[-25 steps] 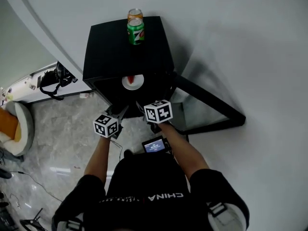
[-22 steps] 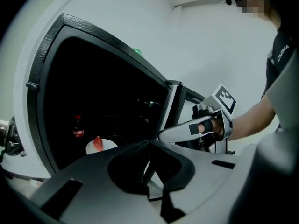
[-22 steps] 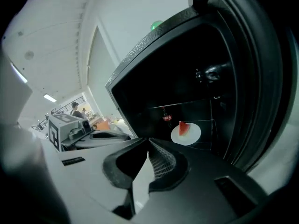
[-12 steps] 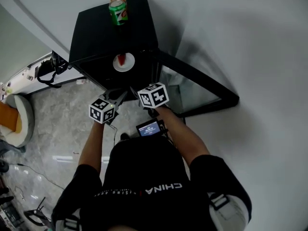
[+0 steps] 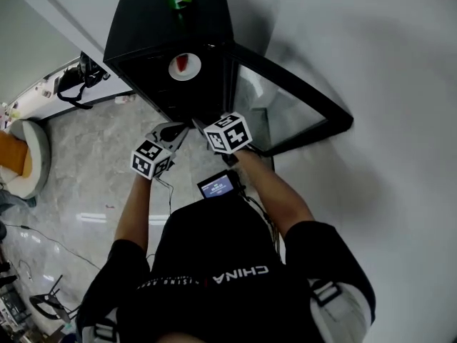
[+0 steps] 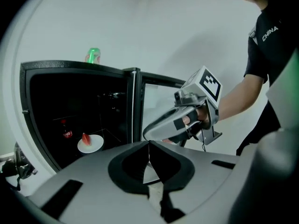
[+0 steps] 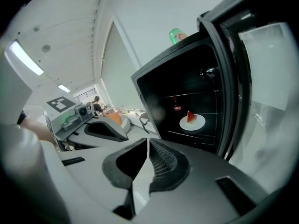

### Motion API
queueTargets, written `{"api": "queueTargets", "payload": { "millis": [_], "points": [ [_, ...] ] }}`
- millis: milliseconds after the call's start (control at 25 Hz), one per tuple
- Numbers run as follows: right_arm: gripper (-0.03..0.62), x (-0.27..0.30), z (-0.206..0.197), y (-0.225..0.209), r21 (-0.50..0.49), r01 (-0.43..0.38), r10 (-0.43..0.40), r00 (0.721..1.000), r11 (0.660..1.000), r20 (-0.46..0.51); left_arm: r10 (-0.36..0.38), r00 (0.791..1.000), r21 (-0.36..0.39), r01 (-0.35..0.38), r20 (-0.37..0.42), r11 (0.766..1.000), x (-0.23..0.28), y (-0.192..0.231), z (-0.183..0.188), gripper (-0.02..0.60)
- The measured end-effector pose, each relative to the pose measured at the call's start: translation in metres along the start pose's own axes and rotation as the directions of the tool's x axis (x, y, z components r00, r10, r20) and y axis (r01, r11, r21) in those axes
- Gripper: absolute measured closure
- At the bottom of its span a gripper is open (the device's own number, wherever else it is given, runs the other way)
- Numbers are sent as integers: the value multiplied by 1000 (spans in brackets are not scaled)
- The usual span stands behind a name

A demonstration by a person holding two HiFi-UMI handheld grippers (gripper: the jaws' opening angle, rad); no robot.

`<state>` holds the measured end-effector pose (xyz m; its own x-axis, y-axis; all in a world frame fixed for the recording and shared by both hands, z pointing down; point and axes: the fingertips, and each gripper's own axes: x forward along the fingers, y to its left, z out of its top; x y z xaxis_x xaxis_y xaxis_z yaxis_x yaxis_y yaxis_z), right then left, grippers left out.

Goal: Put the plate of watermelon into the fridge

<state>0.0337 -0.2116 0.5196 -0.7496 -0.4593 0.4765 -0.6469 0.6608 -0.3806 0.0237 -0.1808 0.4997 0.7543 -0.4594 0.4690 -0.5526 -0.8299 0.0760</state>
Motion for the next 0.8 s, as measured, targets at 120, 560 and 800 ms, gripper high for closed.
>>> {"api": "queueTargets", "payload": {
  "millis": [120,560,800],
  "points": [
    [576,-11,-9,33,-38,2,-3,1000,999,-20,-35,998,18,34,45,999,-27,-26,9,569],
    [576,-49,-89,190,-79,59,-60,998,995,-9,-78,976,-167,113,203,979,-171,-130,-60,568],
    [577,-70,-144,241,-83,82,-86,995,993,-45,-81,979,-235,125,187,964,-210,-169,-113,568]
  ]
}}
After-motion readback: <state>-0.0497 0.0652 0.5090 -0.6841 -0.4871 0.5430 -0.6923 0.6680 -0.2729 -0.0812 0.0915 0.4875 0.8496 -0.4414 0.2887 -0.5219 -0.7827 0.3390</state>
